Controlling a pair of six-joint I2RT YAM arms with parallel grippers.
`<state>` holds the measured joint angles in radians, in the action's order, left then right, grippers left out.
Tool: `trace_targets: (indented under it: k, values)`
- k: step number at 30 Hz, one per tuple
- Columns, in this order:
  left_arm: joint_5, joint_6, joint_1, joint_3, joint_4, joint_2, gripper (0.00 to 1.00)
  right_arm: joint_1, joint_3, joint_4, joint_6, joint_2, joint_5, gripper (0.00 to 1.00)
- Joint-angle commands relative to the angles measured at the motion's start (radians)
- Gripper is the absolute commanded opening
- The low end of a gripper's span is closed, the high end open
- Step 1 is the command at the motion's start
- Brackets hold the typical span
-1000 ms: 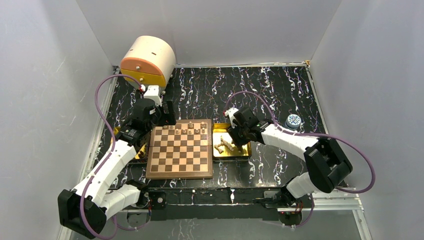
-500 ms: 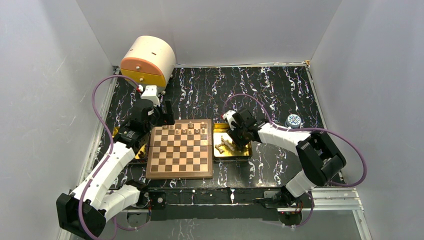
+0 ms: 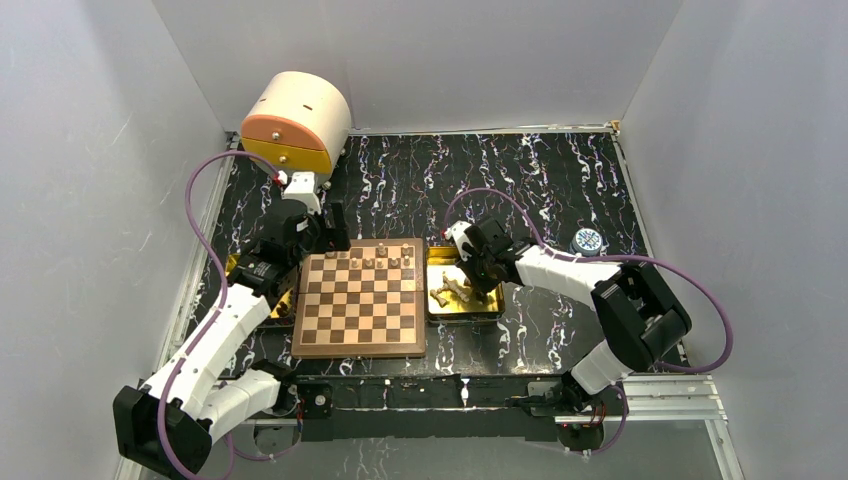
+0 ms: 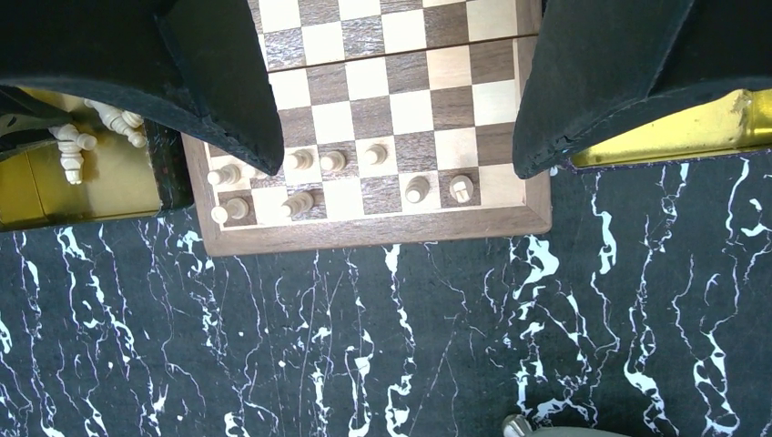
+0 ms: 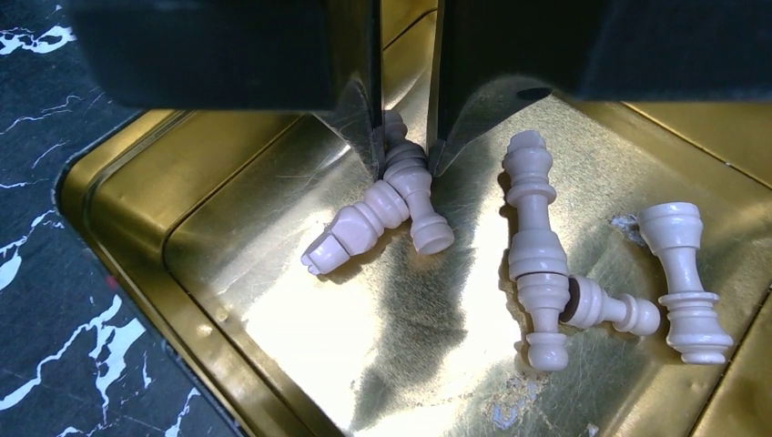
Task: Set up the chess pieces on the board
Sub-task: Pick up the chess piece from the storage box.
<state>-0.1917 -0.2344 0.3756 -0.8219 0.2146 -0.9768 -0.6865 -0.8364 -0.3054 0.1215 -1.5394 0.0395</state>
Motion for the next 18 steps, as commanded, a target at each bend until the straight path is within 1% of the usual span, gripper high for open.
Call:
trace_targets:
  k: [1,4,5,10,11,18]
  values:
    - [0.028,0.004,0.003,0.014,-0.022,0.017,0.93,0.007,-0.043,-0.025,-0.002,0.05,-0.03,0.2]
    - [0.065,-0.002,0.003,-0.002,-0.016,0.008,0.94,0.006,-0.053,-0.032,-0.016,0.092,-0.033,0.18]
    - [0.084,-0.002,0.003,-0.01,-0.012,0.003,0.93,0.007,-0.055,-0.033,-0.021,0.104,-0.056,0.17]
    - [0.191,-0.012,0.003,-0.084,0.038,-0.035,0.89,0.007,-0.062,-0.018,-0.051,0.161,-0.115,0.16]
    - [0.235,-0.02,0.003,-0.098,0.043,-0.041,0.88,0.007,-0.064,-0.009,-0.059,0.171,-0.132,0.15]
    - [0.487,-0.13,0.003,-0.169,0.012,-0.106,0.73,0.007,-0.059,0.107,-0.148,0.231,-0.289,0.14]
